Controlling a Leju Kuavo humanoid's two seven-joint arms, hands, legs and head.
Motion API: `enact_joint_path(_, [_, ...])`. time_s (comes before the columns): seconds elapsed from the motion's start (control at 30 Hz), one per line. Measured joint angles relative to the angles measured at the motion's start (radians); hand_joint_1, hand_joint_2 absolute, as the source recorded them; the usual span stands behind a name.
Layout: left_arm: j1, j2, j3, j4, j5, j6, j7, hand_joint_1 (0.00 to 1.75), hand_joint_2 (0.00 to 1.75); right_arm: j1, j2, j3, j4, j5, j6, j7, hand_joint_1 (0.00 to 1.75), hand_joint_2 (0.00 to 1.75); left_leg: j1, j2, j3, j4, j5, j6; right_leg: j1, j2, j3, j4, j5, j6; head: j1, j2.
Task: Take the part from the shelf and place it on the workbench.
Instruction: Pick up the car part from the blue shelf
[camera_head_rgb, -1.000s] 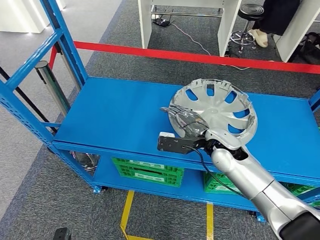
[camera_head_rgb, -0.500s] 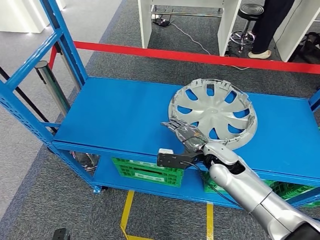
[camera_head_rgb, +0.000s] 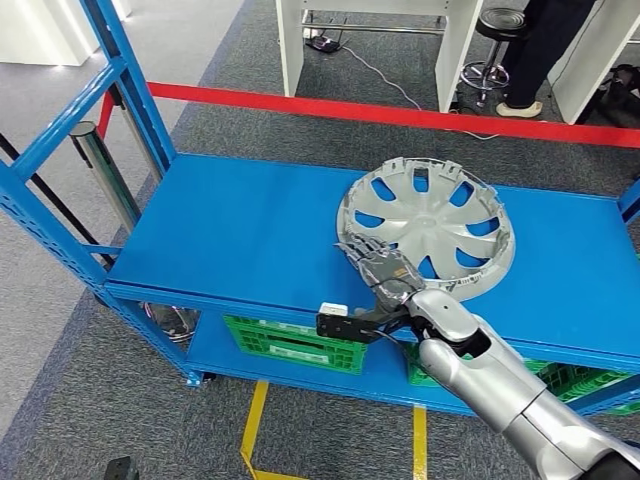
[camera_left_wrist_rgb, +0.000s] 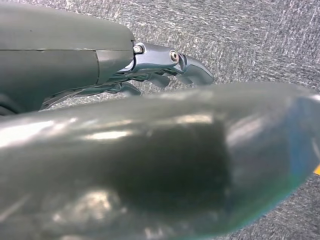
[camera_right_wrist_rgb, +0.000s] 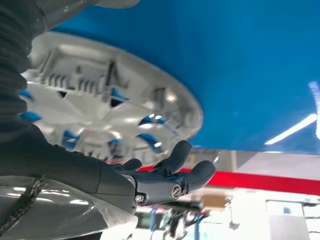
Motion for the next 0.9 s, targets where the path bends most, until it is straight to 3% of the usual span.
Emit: enact_joint_path(0.9, [0.002,0.0,0.007,0.0,-0.011,0.0,0.003,0.0,0.0,0.079,-0.028,-0.165,0.012,0.162,-0.025,0.055,0.0,1.75,0.0,0.0,0.0,0.0,0.0,0.0,0.0,0.0,0.0,0.0,0.0,0.0,0.0,0.0])
